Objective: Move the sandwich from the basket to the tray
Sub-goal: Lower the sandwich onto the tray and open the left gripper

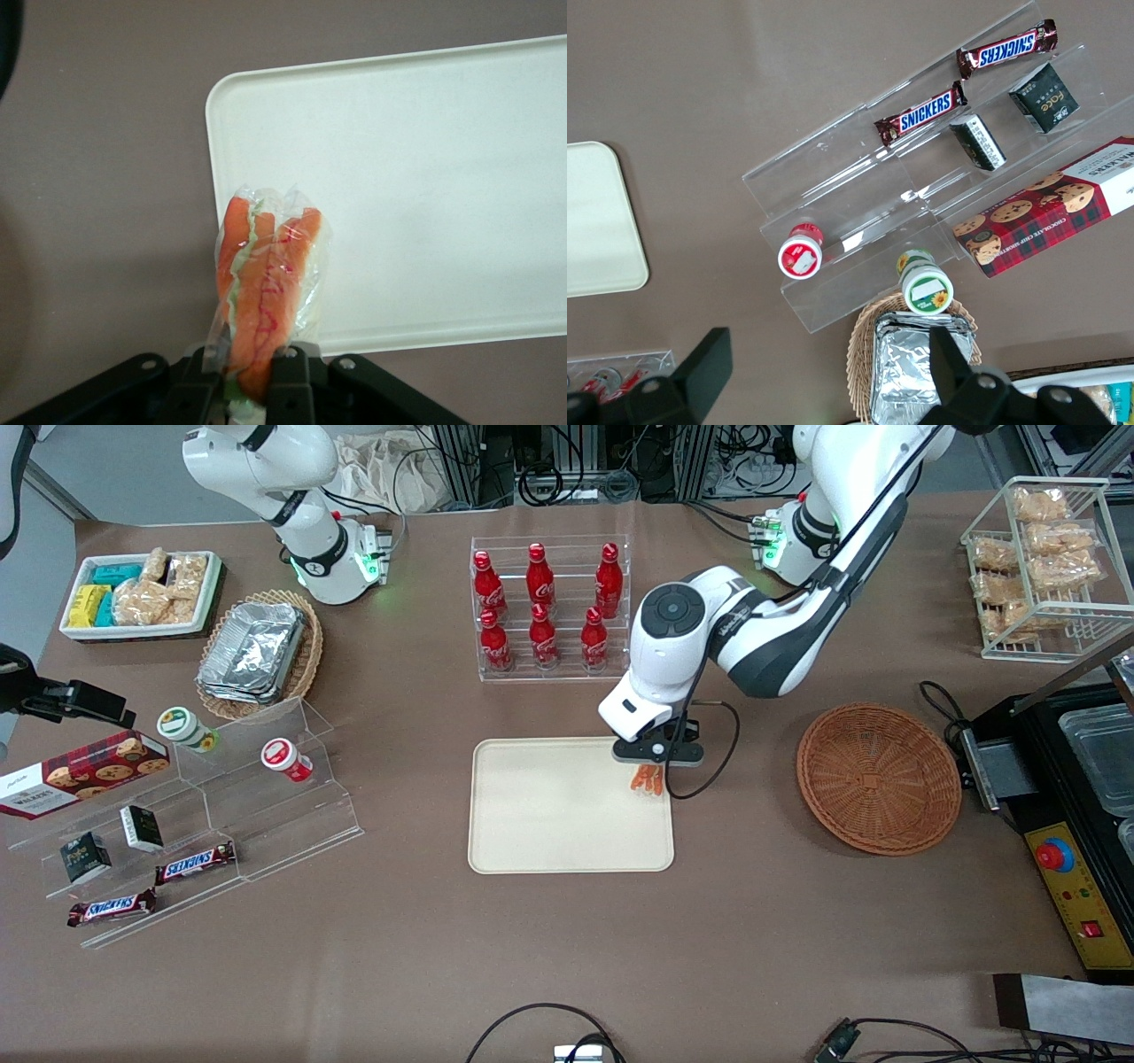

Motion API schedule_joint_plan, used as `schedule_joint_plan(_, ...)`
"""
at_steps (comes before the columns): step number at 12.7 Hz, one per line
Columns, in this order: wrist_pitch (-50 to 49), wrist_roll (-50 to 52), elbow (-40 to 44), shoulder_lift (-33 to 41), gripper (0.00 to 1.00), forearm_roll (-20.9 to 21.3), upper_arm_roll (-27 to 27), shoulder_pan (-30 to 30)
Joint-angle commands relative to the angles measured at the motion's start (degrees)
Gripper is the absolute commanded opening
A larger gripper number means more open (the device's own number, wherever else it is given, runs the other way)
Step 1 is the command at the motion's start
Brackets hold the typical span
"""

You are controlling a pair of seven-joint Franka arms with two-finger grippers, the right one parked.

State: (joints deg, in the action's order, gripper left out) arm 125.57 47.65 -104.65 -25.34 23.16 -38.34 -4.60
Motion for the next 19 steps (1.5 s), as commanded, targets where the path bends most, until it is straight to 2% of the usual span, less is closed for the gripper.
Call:
schedule_joint_plan(1,-0.7,1.3,4.2,-3.8,0.11,1.8,-0.1,-0.8)
schedule_joint_plan(3,-0.7,1.6,5.9,-6.6,0.11,3.2,0.1,-1.8)
schedule_joint_plan(7,-0.5,6.3,7.6,-11.4,0.11,9.6,0.3,-2.7)
schedule_joint_plan(13,-0.4,6.4,7.6,-14.4,0.11,11.7,0.4,-2.7)
schedule_joint_plan(18,-0.4,6.7,8.1,-16.0,0.16,12.9,0.4,-3.5)
schedule_joint_plan(19,-0.4,6.7,8.1,-16.3,0.21,12.9,0.4,-3.5)
